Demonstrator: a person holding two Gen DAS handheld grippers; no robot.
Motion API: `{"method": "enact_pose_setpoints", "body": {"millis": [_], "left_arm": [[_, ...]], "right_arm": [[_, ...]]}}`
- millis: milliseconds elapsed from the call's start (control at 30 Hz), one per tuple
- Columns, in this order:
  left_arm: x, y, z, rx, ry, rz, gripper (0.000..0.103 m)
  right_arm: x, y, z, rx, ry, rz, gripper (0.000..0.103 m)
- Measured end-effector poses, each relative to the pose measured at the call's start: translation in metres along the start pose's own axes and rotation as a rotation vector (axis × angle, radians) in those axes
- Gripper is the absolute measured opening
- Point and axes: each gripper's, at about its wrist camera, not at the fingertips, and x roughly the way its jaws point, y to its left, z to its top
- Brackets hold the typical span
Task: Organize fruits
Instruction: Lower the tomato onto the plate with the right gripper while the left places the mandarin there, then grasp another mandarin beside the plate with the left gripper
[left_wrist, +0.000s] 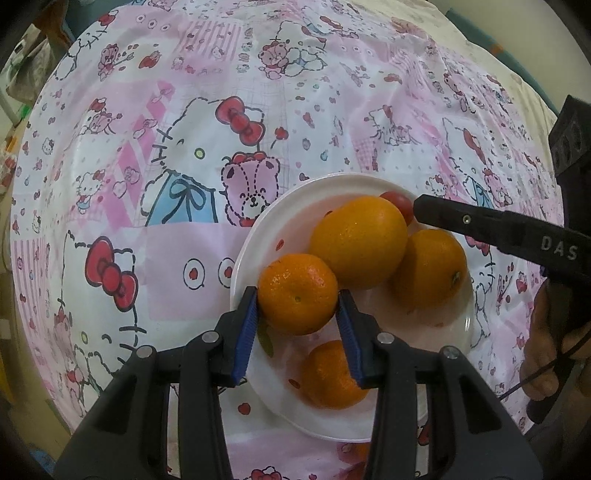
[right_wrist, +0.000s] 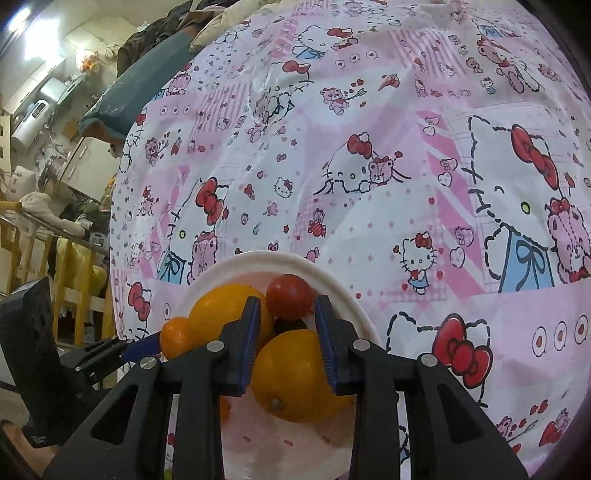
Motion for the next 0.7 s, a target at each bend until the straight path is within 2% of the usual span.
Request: {"method": "enact_pose_setpoints", "body": {"millis": [33,100,233,300,333,367,433,700], "left_arm": [[0.000,0.000,0.000,0.001,0.003,0.001,0.039],[0.000,0.000,0.000,-0.003,0.011,-0.001,0.039],[0.001,-0.001,0.000,-0.005,0.027,-0.003,0.039],[0.001,-0.002,0.000,-0.001,0.030,-0.020,0.053],[-0.002,-0.003,0.000,0.003,0.020,-0.034,0.065],[-0.004,-0.005,-0.001,0.008,0.011,-0.034,0.071],[-0.009,-0.009,-0.003,0.029,-0.005,-0.005,0.077],[-0.035,-0.009,-0.010,0.042,-0.069,-0.006,0.077]], "right_arm": [[0.000,0.000,0.000,0.002,0.000,0.004,0.053],[-0.003,0.001,0.000,0.006,-0.006,0.011,0.063],[-0.008,0.004,0.000,0.004,-0.014,0.005,0.063],[-0.011,0.006,0.000,0.000,-0.019,0.004,0.064],[-0.013,0.007,0.000,-0.005,-0.024,0.001,0.065],[-0.016,0.009,-0.001,-0.010,-0.030,-0.002,0.065],[-0.021,0.011,-0.002,-0.009,-0.040,-0.005,0.066],[-0.059,0.027,-0.013,0.007,-0.081,-0.026,0.072]]}}
